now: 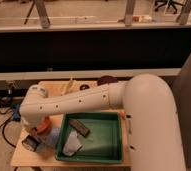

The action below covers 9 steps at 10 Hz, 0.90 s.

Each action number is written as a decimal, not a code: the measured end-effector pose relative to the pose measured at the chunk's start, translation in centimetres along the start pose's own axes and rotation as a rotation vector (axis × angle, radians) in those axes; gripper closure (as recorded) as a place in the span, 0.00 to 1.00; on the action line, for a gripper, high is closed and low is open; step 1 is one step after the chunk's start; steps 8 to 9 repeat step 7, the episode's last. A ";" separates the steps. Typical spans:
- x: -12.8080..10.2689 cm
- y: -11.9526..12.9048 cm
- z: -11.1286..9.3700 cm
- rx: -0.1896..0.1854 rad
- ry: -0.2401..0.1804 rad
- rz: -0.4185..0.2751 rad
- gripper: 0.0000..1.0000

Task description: Place brush in plastic cup

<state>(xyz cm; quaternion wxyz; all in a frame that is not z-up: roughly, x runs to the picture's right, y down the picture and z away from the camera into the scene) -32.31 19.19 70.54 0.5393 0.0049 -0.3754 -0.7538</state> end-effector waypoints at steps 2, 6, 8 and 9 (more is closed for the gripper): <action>-0.3 -0.4 0.3 0.030 -0.025 -0.051 1.00; 0.1 -0.2 0.8 0.053 -0.043 -0.063 1.00; 0.2 -0.2 1.0 0.053 -0.042 -0.064 0.98; 0.2 -0.2 1.0 0.053 -0.042 -0.064 0.98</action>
